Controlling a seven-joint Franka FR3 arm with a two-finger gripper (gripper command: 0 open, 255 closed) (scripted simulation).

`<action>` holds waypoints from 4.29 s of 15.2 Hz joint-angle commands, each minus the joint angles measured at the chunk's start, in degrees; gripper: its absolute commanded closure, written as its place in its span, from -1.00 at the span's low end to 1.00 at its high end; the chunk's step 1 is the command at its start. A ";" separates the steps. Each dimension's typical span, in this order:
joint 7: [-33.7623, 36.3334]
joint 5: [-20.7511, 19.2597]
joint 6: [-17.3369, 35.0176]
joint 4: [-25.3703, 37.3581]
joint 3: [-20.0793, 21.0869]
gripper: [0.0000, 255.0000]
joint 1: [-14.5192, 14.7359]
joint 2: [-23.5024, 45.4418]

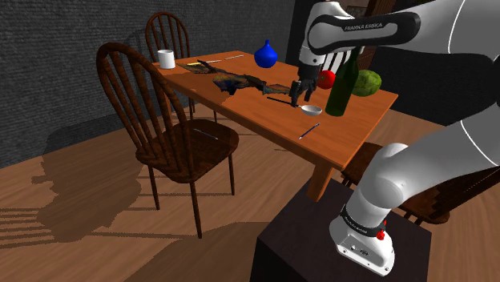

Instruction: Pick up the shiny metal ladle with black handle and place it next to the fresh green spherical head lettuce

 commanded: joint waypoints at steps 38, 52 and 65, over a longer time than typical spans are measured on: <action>-24.79 12.90 15.03 12.94 -15.70 1.00 1.48 26.31; -22.62 11.32 4.55 21.62 -15.14 1.00 1.55 24.09; -21.67 11.35 -5.44 32.04 -15.04 1.00 1.69 24.51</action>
